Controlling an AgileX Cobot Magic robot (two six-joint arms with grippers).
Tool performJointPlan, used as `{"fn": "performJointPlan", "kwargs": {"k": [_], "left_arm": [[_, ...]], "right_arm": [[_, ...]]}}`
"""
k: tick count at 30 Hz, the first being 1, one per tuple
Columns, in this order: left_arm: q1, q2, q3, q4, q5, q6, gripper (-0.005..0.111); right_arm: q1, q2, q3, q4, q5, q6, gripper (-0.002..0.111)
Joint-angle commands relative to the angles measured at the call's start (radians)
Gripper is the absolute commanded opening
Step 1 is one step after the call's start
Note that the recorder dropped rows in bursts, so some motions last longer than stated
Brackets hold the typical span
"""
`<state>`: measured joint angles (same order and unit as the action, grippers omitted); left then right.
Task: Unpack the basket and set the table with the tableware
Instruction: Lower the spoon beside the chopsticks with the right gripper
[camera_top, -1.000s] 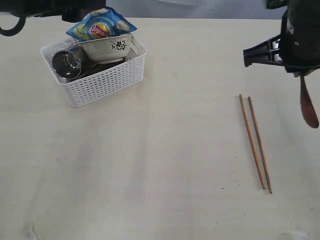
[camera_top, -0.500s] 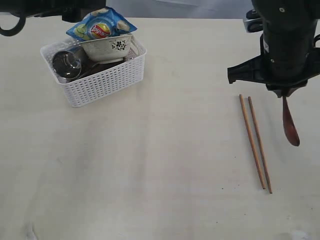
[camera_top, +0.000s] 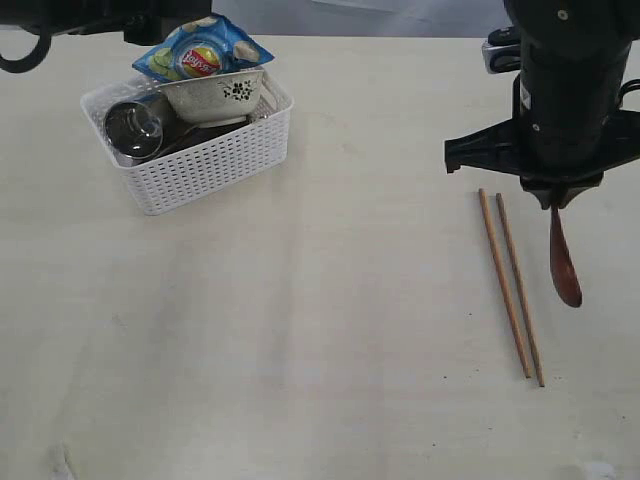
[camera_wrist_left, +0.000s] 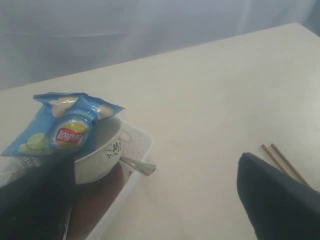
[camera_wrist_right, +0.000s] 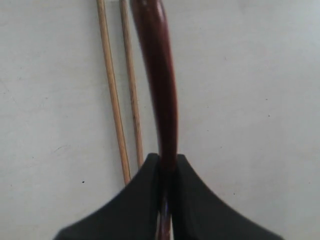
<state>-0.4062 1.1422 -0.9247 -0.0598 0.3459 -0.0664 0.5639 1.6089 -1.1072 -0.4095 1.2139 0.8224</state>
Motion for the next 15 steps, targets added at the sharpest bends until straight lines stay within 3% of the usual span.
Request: {"fn": "performJointPlan", "kwargs": {"k": [1,15], "left_arm": [[-0.005,0.001,-0.002,0.004,0.003,0.003,0.082],[-0.005,0.001,-0.002,0.004,0.014,0.003,0.081]], "right_arm": [[0.0,-0.001,-0.006,0.017,0.007,-0.026,0.0],[0.0,-0.001,0.042,0.054,-0.029,-0.059,0.0]]}}
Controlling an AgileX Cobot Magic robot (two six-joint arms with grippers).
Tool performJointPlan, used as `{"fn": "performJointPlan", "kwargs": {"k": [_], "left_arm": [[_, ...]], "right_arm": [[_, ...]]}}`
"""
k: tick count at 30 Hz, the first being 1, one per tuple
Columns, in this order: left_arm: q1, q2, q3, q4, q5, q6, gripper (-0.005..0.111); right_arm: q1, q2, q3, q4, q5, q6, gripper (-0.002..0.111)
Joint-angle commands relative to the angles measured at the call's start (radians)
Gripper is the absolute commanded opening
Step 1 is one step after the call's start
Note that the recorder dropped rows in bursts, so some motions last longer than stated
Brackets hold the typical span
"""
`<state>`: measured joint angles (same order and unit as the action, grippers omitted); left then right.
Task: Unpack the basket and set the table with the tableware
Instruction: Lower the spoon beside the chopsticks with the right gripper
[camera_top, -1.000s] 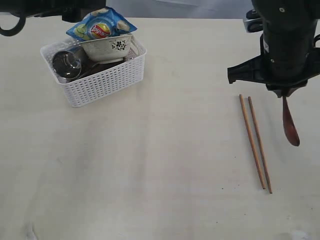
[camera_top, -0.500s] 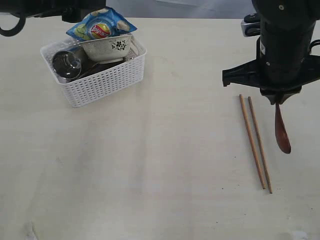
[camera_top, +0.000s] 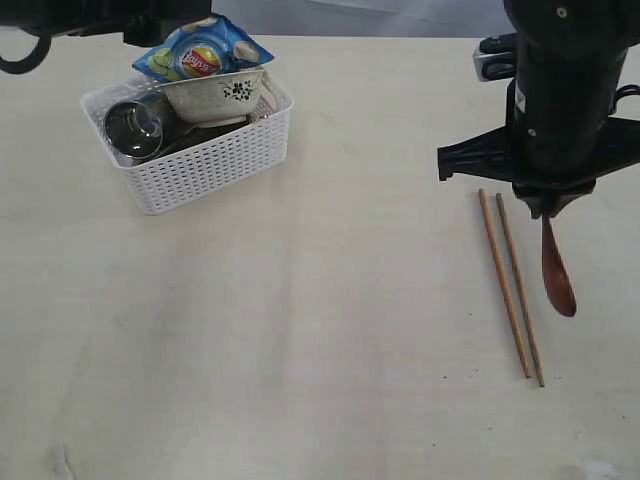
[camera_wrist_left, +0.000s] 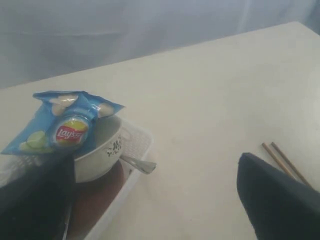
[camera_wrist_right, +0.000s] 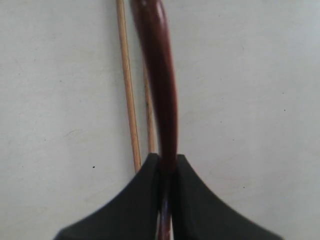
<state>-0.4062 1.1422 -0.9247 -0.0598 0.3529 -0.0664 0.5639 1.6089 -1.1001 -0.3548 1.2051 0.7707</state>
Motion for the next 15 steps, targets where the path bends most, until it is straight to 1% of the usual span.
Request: {"fn": "performJointPlan", "kwargs": {"k": [1,4,9,11,15], "left_arm": [[-0.005,0.001,-0.002,0.004,0.007,0.003,0.081],[-0.005,0.001,-0.002,0.004,0.007,0.003,0.081],[-0.005,0.001,-0.002,0.004,0.007,0.003,0.081],[-0.005,0.001,-0.002,0.004,0.007,0.003,0.081],[-0.005,0.001,-0.002,0.004,0.007,0.003,0.081]], "right_arm": [[0.0,-0.001,0.051,-0.001,-0.032,-0.008,0.0],[0.0,-0.001,0.092,-0.001,-0.083,-0.008,0.0],[0.0,-0.001,0.102,0.035,-0.12,-0.008,0.0],[0.0,-0.001,0.102,0.033,-0.112,0.01,0.0],[0.0,0.056,0.102,-0.092,-0.012,0.114,0.0]]}}
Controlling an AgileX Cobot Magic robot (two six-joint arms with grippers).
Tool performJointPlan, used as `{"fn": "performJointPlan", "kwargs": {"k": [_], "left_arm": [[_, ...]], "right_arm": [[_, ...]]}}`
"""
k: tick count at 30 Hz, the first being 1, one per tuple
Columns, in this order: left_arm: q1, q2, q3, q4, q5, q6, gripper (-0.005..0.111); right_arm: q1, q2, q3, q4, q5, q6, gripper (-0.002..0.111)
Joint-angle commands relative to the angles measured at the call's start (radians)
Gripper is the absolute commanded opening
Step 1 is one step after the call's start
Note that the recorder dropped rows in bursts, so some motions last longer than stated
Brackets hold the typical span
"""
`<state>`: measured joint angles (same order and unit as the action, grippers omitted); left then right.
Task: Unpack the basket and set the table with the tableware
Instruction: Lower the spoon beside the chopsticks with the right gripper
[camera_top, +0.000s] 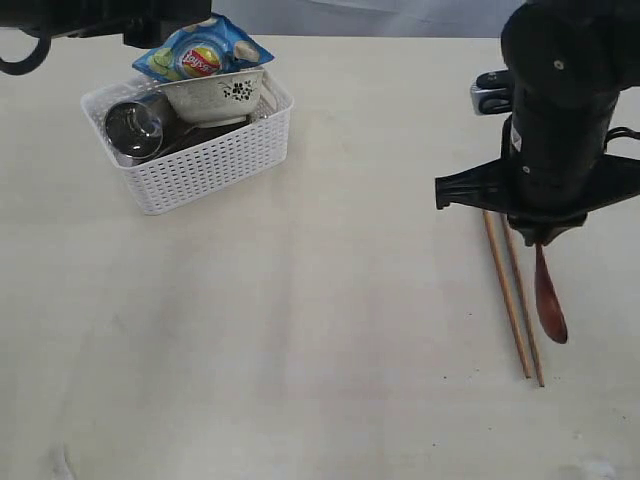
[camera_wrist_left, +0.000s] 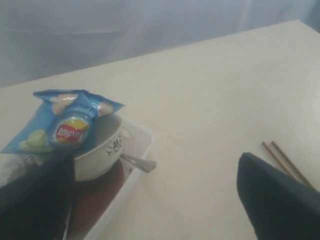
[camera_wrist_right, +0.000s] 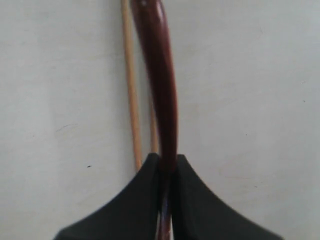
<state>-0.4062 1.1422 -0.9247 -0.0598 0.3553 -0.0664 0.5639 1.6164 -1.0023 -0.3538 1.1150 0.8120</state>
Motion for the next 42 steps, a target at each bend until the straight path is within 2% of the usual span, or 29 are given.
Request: {"fn": "performJointPlan", "kwargs": {"k": [1,7,14,22,32,42], "left_arm": [[-0.005,0.001,-0.002,0.004,0.004,0.003,0.081],[-0.005,0.001,-0.002,0.008,0.002,0.001,0.081],[-0.005,0.001,-0.002,0.008,0.002,0.001,0.081],[-0.005,0.001,-0.002,0.008,0.011,0.001,0.081],[-0.005,0.001,-0.002,0.008,0.018,0.001,0.081],[-0.005,0.001,-0.002,0.008,0.018,0.001,0.081]], "right_arm": [[0.0,0.075,0.004,-0.099,0.086,0.073,0.0],[0.0,0.178,0.002,-0.035,-0.061,0.062,0.0],[0.0,0.187,0.002,-0.004,-0.102,0.051,0.0],[0.057,0.187,0.002,-0.005,-0.14,0.037,0.0],[0.057,0.187,0.002,0.064,-0.183,0.033,0.0],[0.057,0.187,0.002,0.055,-0.219,0.057,0.0]]}}
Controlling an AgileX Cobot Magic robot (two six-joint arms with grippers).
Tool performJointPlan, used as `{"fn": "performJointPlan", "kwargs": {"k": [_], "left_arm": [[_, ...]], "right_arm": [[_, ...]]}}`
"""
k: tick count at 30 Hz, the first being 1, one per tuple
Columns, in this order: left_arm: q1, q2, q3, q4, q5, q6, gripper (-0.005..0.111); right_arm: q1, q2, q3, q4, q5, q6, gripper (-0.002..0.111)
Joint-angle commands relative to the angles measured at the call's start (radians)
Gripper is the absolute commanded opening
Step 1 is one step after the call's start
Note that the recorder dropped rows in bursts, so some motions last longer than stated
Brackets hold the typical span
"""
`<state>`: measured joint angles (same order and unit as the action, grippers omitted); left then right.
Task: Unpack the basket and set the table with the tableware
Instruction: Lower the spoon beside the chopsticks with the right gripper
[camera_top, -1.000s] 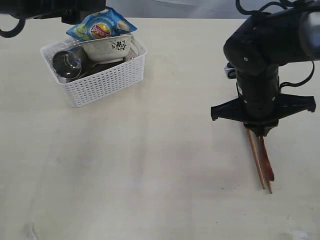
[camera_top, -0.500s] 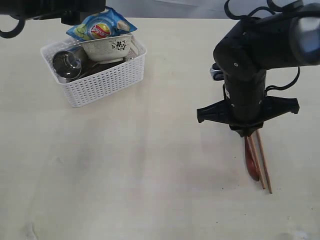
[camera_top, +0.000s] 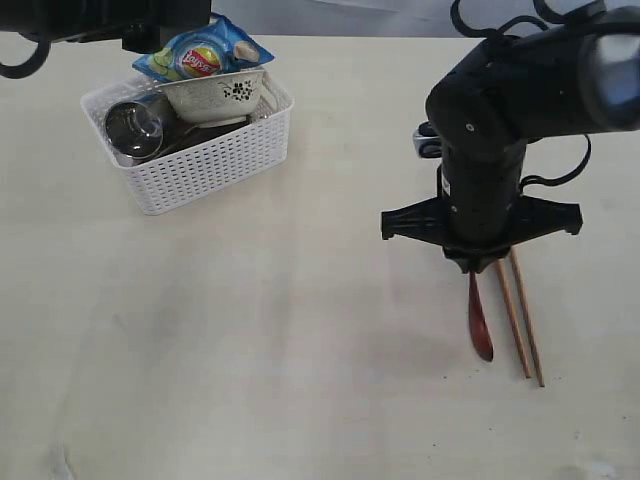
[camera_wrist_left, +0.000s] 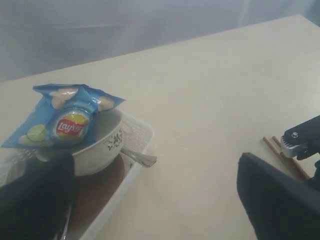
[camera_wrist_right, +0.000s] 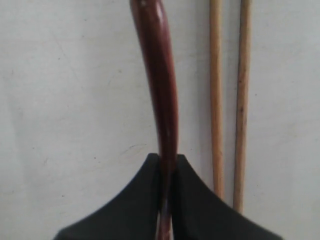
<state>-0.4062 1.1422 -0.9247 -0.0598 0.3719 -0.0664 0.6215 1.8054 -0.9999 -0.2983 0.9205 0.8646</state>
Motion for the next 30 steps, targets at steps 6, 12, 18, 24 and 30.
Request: {"fn": "performJointPlan", "kwargs": {"k": [6,12,18,24,30], "left_arm": [[-0.005,0.001,-0.002,0.008,0.002,0.001,0.081],[-0.005,0.001,-0.002,0.008,0.002,0.001,0.081],[-0.005,0.001,-0.002,0.008,0.002,0.001,0.081],[-0.005,0.001,-0.002,0.008,0.002,0.001,0.081],[-0.005,0.001,-0.002,0.008,0.002,0.001,0.081]], "right_arm": [[-0.001,0.01,0.001,0.0,-0.03,0.007,0.0],[-0.001,0.052,0.001,-0.012,-0.031,0.023,0.0],[-0.001,0.065,0.001,-0.043,-0.022,0.04,0.0],[-0.001,0.065,0.001,-0.103,0.009,0.077,0.0],[-0.001,0.065,0.001,-0.107,-0.025,0.099,0.0]]}}
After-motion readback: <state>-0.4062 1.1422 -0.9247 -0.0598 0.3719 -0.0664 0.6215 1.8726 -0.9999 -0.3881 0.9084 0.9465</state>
